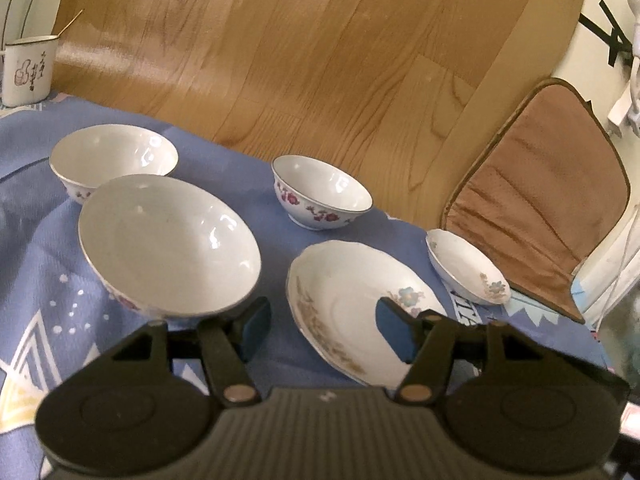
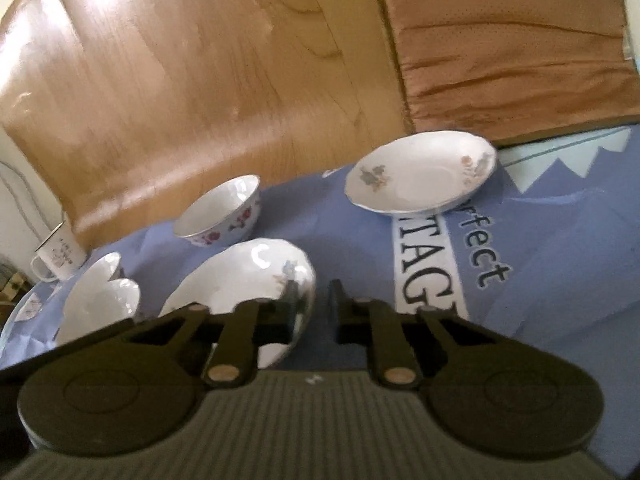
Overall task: Organize plates and bowls
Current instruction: 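Grasp the rim of another flowered white saucer with the right tool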
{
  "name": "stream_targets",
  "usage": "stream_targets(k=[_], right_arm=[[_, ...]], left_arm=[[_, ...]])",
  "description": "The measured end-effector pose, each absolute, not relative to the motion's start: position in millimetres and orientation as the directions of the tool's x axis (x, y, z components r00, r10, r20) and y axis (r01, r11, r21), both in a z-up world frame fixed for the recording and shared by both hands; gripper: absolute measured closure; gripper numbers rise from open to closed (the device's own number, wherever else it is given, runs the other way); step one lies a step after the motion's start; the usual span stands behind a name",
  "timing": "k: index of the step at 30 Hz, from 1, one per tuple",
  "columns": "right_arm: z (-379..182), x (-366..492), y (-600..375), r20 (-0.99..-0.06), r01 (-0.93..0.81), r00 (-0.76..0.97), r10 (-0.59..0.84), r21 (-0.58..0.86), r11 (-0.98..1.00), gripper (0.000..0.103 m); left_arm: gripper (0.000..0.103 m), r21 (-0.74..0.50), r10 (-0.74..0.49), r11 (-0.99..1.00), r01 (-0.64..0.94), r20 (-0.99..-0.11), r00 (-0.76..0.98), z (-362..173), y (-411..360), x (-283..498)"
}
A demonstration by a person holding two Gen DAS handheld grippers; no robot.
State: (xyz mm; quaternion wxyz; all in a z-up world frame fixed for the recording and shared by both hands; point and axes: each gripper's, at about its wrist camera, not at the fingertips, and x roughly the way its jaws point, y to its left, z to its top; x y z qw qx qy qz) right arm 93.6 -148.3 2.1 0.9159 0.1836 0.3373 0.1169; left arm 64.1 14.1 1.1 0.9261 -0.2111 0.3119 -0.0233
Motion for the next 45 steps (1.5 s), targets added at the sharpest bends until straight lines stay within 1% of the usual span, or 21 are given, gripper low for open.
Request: stream_targets(k=[8, 10, 13, 14, 16, 18, 21, 22, 24, 26, 29, 39, 45], right_arm=[[4.4, 79.7, -149.8, -0.580, -0.090, 0.741, 0.337, 0.412, 0.907, 0.092], [4.3, 70.4, -155.8, -0.582, -0.081, 0.744, 0.330, 0.411, 0.908, 0.092], [3.3, 52.7, -168.6, -0.571, -0.058, 0.763, 0.304, 0.407, 0.912, 0.092], [2.0, 46.6, -173.6, -0.565, -0.050, 0.769, 0.298, 0.412, 0.910, 0.092], [0.8, 39.6, -180.9, -0.550, -0.043, 0.778, 0.303, 0.434, 0.900, 0.092], [-0.2, 39.6, -182.8, -0.545, -0.043, 0.779, 0.310, 0.446, 0.894, 0.092], [-0.8, 41.7, -181.6, -0.543, -0.044, 0.781, 0.309, 0.447, 0.894, 0.092], [-1.0, 42.7, -181.2, -0.540, -0.045, 0.783, 0.309, 0.446, 0.894, 0.092], [-1.3, 43.8, -180.9, -0.538, -0.044, 0.785, 0.306, 0.445, 0.894, 0.092], [-1.3, 44.3, -181.6, -0.537, -0.042, 0.786, 0.306, 0.448, 0.893, 0.092], [-1.1, 43.1, -182.9, -0.536, -0.041, 0.786, 0.307, 0.451, 0.891, 0.092], [-0.7, 41.6, -183.6, -0.536, -0.043, 0.787, 0.306, 0.447, 0.894, 0.090], [0.1, 40.2, -179.1, -0.536, -0.045, 0.794, 0.287, 0.418, 0.907, 0.090]], left_arm=[[0.044, -0.385, -0.177, 0.920, -0.069, -0.567, 0.805, 2.6, 13.9, 58.7], [0.046, -0.376, -0.180, 0.925, -0.057, -0.565, 0.805, 3.2, 11.4, 56.5], [0.047, -0.359, -0.210, 0.933, -0.009, -0.565, 0.798, 4.4, 4.0, 55.2], [0.050, -0.352, -0.223, 0.936, 0.013, -0.563, 0.795, 5.0, 0.3, 54.5], [0.050, -0.340, -0.257, 0.938, 0.064, -0.562, 0.786, 6.0, -7.0, 52.5], [0.055, -0.328, -0.286, 0.939, 0.108, -0.564, 0.775, 6.1, -14.1, 51.6], [0.058, -0.336, -0.323, 0.931, 0.142, -0.579, 0.749, 4.2, -18.2, 53.1], [0.060, -0.337, -0.323, 0.931, 0.141, -0.578, 0.749, 4.2, -18.1, 52.5], [0.069, -0.342, -0.320, 0.931, 0.132, -0.582, 0.748, 3.5, -16.6, 52.1], [0.075, -0.353, -0.317, 0.928, 0.119, -0.584, 0.747, 2.7, -12.4, 51.9], [0.079, -0.362, -0.313, 0.926, 0.105, -0.584, 0.749, 1.5, -9.2, 52.8], [0.080, -0.314, -0.282, 0.943, 0.108, -0.584, 0.762, 2.0, -14.4, 52.3], [0.080, -0.294, -0.267, 0.950, 0.107, -0.584, 0.767, 1.7, -17.3, 51.3]])
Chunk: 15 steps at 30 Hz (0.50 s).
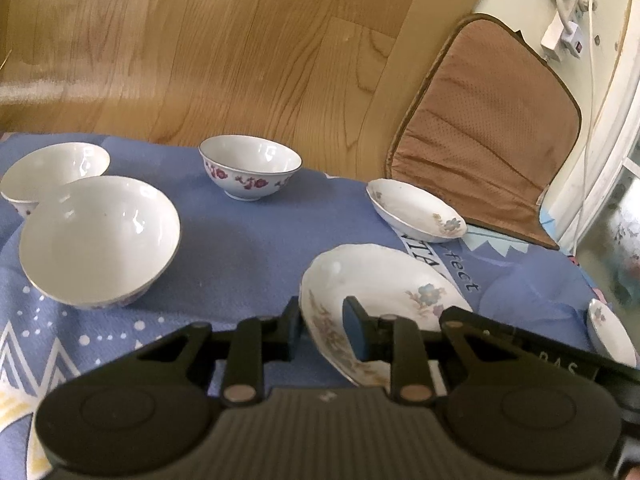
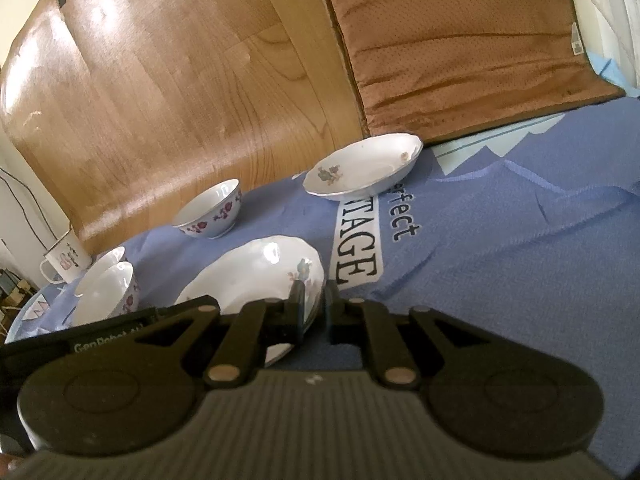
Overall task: Organize plates and bowls
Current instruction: 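Grasp the rim of another flowered white saucer with the right tool, then carry the second saucer with the right tool toward the first saucer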
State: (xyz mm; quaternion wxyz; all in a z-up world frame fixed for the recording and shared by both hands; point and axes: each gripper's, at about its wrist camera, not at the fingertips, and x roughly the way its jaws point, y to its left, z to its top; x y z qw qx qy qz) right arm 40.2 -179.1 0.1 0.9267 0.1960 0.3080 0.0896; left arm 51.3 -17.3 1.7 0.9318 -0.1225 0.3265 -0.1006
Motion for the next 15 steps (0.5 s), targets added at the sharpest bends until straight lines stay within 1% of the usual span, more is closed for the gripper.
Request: stream_targets(k=[5, 8, 10, 15], right_arm=[[2.0, 38.5, -176.0, -0.531, -0.054, 0.803, 0.270, 0.387, 0.921, 0.090], [3.5, 36.3, -174.7, -0.519, -0.061, 0.814, 0.261, 0.370, 0.927, 0.090], [4.6, 35.0, -172.8, -0.512, -0.061, 0.823, 0.247, 0.352, 0.934, 0.090], [3.6, 36.4, -175.8, -0.522, -0.024, 0.825, 0.216, 0.349, 0.937, 0.090]], left_arm=[[0.080, -0.296, -0.266, 0.949, 0.106, -0.576, 0.773, 1.9, -16.5, 48.8], [0.080, -0.292, -0.261, 0.950, 0.110, -0.551, 0.793, 4.2, -17.1, 44.9], [0.080, -0.264, -0.239, 0.959, 0.102, -0.562, 0.792, 4.7, -22.6, 45.4], [0.080, -0.259, -0.231, 0.962, 0.090, -0.592, 0.772, 3.7, -30.8, 46.0]])
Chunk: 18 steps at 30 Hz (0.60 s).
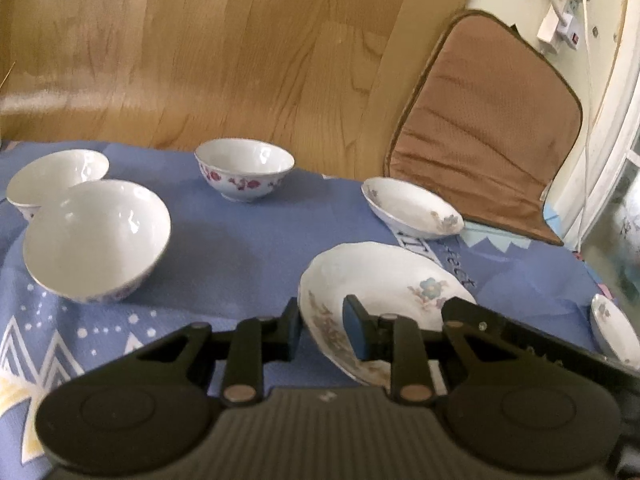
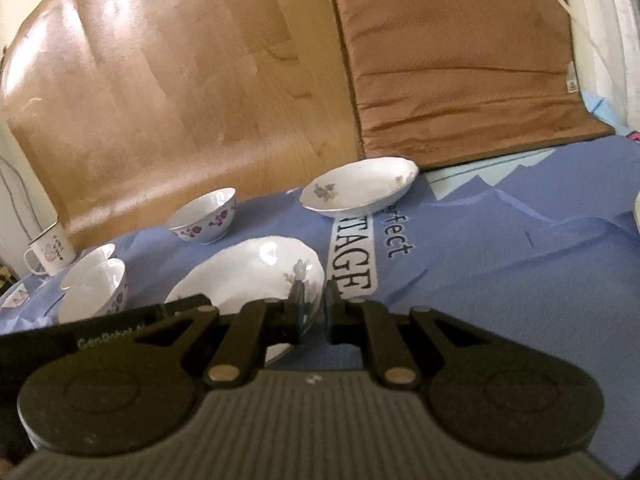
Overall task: Organize plates and bowls
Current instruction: 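Carry the second saucer with the right tool toward the first saucer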
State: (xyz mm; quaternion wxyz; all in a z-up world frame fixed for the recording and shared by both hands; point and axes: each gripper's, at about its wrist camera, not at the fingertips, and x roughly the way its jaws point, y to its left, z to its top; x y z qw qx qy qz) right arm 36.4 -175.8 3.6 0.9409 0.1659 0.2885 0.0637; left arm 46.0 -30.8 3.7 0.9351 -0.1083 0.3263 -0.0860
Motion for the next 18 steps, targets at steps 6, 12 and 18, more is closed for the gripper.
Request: stream_targets(k=[6, 12, 18], right_arm=[[4.4, 38.9, -181.5, -0.555, 0.009, 0.805, 0.209, 0.365, 0.931, 0.090], [21.6, 25.9, -217.2, -0.543, 0.059, 0.819, 0.184, 0.399, 0.915, 0.090], [39.7, -8.7, -288.4, -0.500, 0.177, 0.866, 0.025, 0.351, 0.920, 0.090]], left_arm=[[0.080, -0.237, -0.209, 0.969, 0.076, -0.612, 0.763, 16.0, -43.3, 43.6], [0.081, -0.209, -0.251, 0.966, 0.154, -0.595, 0.763, 38.7, -90.3, 42.5], [0.080, -0.190, -0.364, 0.931, 0.313, -0.573, 0.734, 50.3, -184.2, 41.6]])
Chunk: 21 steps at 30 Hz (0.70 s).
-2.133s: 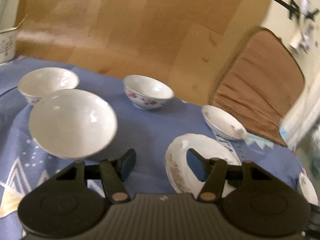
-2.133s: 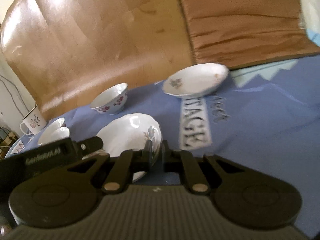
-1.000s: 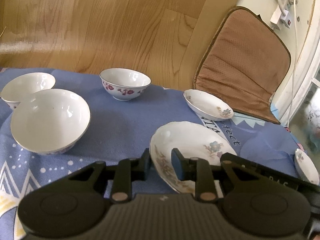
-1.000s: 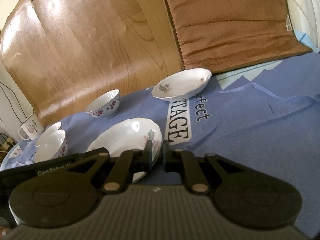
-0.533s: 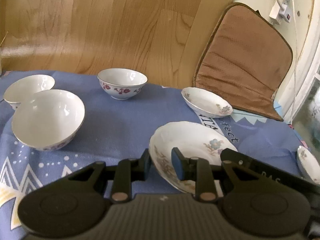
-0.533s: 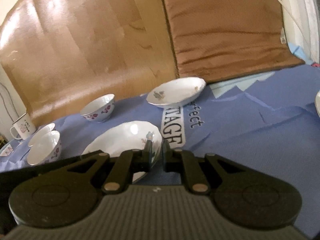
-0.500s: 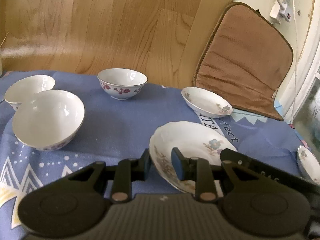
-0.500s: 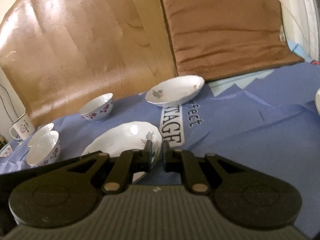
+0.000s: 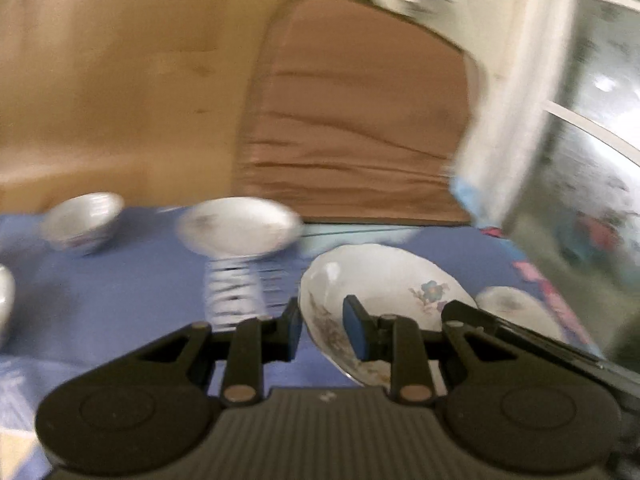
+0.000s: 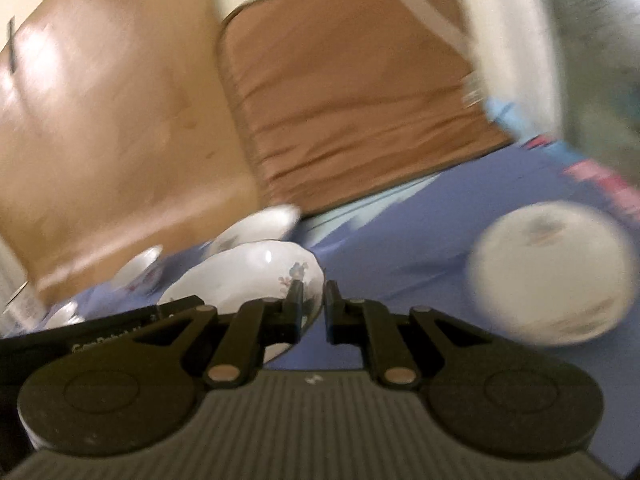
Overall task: Organize plates and bowls
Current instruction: 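Carry the second saucer with the right tool toward the first saucer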
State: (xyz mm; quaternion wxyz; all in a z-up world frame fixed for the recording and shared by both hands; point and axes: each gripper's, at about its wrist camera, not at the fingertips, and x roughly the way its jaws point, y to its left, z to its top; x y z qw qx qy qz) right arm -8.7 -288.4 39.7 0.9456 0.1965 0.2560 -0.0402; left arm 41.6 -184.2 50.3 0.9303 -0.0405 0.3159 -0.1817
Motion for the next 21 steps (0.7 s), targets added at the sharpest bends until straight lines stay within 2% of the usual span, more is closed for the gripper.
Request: stream_targets(k=[5, 10, 21], right_arm=[[38.3, -36.2, -352.4, -0.495, 0.291, 0.864, -0.094, 0.337, 0.895, 0.090], [27.9, -46.3, -386.4, -0.510, 0.357, 0.845, -0.160, 0.317, 0.879, 0.090], [11.9, -40.8, -396.7, -0.520, 0.370, 0.837, -0.173, 0.303, 0.878, 0.089]], left_arm=[[0.080, -0.183, -0.438, 0.892, 0.413, -0.577, 0.689, 50.3, -251.9, 38.4], [0.080, -0.177, -0.449, 0.881, 0.438, -0.601, 0.661, 40.7, -294.8, 40.1], [0.079, -0.164, -0.425, 0.891, 0.423, -0.628, 0.652, 27.0, -308.6, 49.5]])
